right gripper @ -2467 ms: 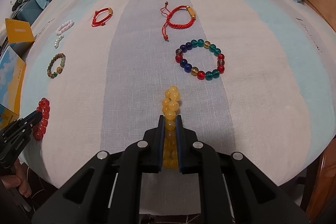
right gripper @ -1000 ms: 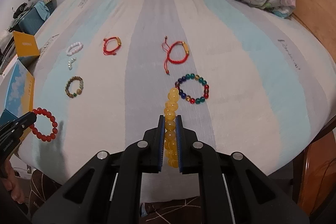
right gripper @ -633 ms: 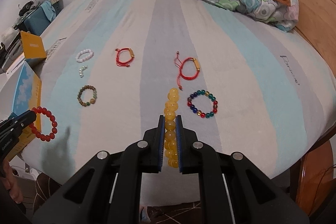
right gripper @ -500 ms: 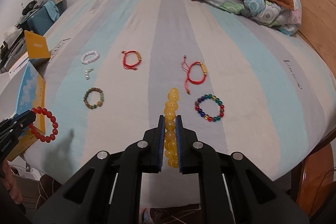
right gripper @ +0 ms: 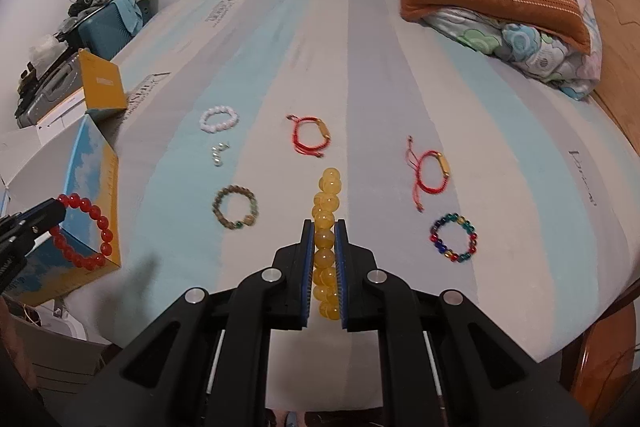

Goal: Organize jewelry
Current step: 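Carry both bracelets over the open white box with both tools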

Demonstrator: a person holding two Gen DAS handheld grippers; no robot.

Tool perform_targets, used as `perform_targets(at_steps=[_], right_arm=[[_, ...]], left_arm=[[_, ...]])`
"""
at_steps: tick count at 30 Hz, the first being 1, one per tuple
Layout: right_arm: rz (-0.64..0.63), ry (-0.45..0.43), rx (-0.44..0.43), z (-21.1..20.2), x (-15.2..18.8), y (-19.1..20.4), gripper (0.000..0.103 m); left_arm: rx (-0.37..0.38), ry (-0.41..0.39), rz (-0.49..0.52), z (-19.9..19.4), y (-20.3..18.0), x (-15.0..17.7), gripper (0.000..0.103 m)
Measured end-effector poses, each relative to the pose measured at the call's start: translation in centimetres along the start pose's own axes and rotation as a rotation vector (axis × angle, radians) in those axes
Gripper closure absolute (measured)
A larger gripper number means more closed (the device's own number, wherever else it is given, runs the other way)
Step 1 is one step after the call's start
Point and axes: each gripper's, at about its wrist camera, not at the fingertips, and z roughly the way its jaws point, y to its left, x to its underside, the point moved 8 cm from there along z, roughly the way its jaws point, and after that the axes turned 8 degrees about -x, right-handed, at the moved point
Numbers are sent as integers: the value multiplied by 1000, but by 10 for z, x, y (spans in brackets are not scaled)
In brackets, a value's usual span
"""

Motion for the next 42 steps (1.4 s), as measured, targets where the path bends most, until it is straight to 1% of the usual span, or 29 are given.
perform_targets(at_steps=[5,12,16,22,26,32,36,38,42], right_arm=[[-34,0,-16,4,-9,27,94],[-85,-4,-42,10,-23,71,94],[-131,-8,-68,14,-32,110,94],[-197,-17,-119,17,-42,171,94],[-238,-18,-149,18,-46,208,94],[-298,-14,-191,20,-46,263,94],[-328,-1,-221,24,-41,294,94],[-345,15,-237,28,-38,310,94],[-383,38,-256,34,-30,339,94]], left_arm=[[-7,-23,-23,-15,15,-11,90],[-27,-40,-75,-30,48,-19,90],[-43,-52,-109,-40,75,-22,90],[-94,-69,-160,-55,121,-22,90],[-128,-67,-195,-61,149,-15,90],[-185,-41,-248,-69,196,1,90],[-225,-27,-283,-74,227,14,90],[-260,-11,-296,-73,241,20,90],[-298,18,-335,-72,269,35,90]])
